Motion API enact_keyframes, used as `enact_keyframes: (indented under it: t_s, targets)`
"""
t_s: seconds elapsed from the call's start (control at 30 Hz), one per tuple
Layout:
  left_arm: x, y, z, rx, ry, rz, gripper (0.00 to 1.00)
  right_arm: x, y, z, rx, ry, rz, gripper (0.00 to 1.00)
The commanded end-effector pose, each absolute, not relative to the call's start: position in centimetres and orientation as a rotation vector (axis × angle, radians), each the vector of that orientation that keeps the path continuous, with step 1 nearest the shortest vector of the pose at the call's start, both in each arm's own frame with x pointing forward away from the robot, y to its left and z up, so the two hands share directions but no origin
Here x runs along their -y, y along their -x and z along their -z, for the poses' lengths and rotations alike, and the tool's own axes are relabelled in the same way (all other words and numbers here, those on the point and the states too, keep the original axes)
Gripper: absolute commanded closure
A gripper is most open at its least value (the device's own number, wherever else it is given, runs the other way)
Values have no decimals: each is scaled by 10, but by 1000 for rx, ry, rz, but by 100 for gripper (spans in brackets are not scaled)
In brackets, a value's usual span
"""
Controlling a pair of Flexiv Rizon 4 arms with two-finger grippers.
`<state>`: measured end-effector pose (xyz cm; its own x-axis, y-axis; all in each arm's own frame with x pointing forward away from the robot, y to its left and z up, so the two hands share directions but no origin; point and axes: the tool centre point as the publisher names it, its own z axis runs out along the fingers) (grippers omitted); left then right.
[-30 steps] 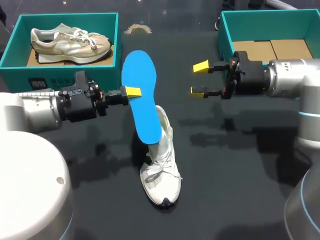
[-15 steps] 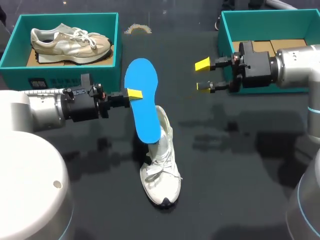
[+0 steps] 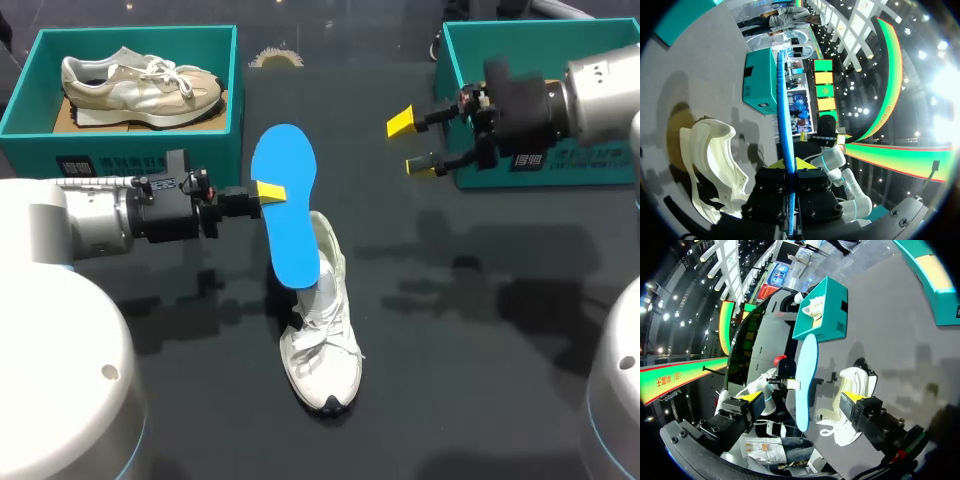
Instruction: Take the shoe out of the shoebox, open the shoe tongue, remove and reinsert the insole, then place the shoe into the shoebox
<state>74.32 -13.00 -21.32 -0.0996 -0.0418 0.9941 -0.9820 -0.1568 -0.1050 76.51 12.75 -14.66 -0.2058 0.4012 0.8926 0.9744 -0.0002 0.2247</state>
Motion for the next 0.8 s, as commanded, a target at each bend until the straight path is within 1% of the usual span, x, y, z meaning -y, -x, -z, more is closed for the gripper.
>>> enact_keyframes:
  t_s: [0.03,0.37,0.8]
  targets:
    - [130,-743,213,1232,-1303,-1386,100,-125,-759,134,1827,1625,1023,0]
    - [130,-743,213,1232,-1303,-1386,100,-137,-750,116,2029,1793,866,0]
    - [130,-743,213,1232,-1303,-1386,100,-173,-745,80,2295,1950,616,0]
